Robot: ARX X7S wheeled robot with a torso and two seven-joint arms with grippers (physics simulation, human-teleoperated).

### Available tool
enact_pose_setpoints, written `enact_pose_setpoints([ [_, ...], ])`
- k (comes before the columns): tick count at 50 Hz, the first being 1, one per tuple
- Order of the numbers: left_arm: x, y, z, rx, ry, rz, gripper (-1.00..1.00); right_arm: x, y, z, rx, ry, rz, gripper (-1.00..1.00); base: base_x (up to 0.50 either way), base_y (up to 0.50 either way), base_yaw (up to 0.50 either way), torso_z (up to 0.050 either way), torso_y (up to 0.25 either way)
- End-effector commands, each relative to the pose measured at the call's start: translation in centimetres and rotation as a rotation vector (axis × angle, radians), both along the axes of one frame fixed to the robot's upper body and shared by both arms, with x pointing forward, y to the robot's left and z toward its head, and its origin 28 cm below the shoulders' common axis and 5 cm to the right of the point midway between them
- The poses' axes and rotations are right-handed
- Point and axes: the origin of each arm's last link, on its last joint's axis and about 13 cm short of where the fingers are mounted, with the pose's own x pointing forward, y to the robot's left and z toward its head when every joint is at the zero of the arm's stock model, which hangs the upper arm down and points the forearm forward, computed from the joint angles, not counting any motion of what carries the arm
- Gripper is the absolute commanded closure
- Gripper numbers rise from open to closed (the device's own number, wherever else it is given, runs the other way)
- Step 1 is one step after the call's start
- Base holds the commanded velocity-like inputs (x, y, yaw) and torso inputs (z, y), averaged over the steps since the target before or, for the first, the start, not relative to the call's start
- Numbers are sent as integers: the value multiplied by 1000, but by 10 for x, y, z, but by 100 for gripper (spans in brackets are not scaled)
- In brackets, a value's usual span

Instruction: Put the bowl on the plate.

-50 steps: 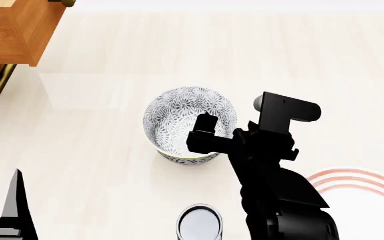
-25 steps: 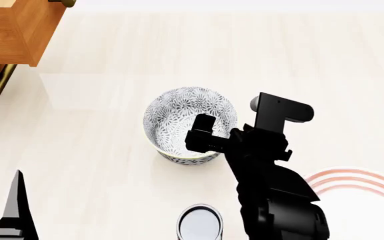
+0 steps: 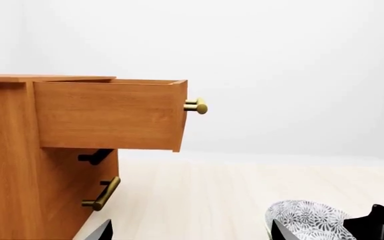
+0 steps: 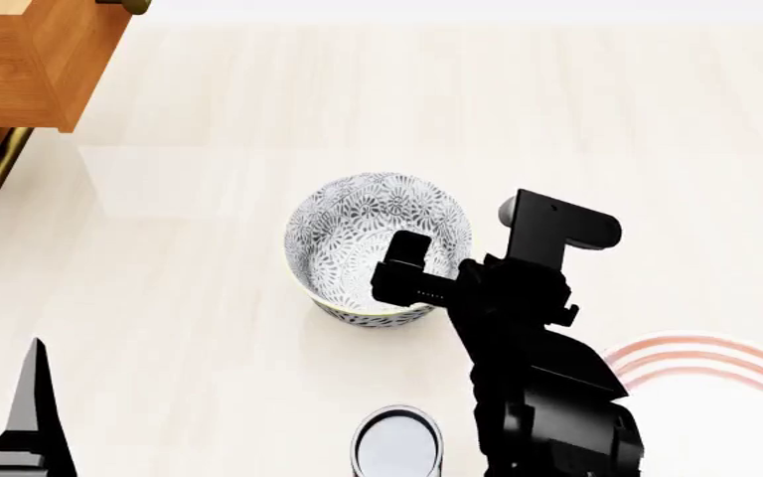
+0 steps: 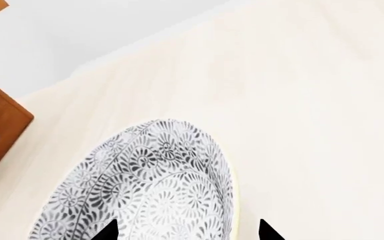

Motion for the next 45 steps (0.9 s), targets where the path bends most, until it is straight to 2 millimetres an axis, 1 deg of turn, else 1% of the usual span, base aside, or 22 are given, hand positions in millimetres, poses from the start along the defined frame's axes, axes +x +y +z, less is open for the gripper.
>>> enact_pose_setpoints([
  [1, 1, 1, -1, -1, 2, 3, -100, 0, 0, -3, 5, 15, 1, -100, 0, 0, 0, 0, 0],
  [23, 1, 2, -2, 1, 4, 9, -100, -1, 0, -6, 28, 33, -1, -100, 0, 0, 0, 0, 0],
  [24, 1, 2, -1, 2, 5, 9, -100, -1, 0, -6, 29, 31, -1, 100, 0, 0, 0, 0, 0],
  [45, 2, 2, -2, 1, 5, 7, -100, 0, -1, -4, 49, 14, 3, 100, 0, 0, 0, 0, 0],
])
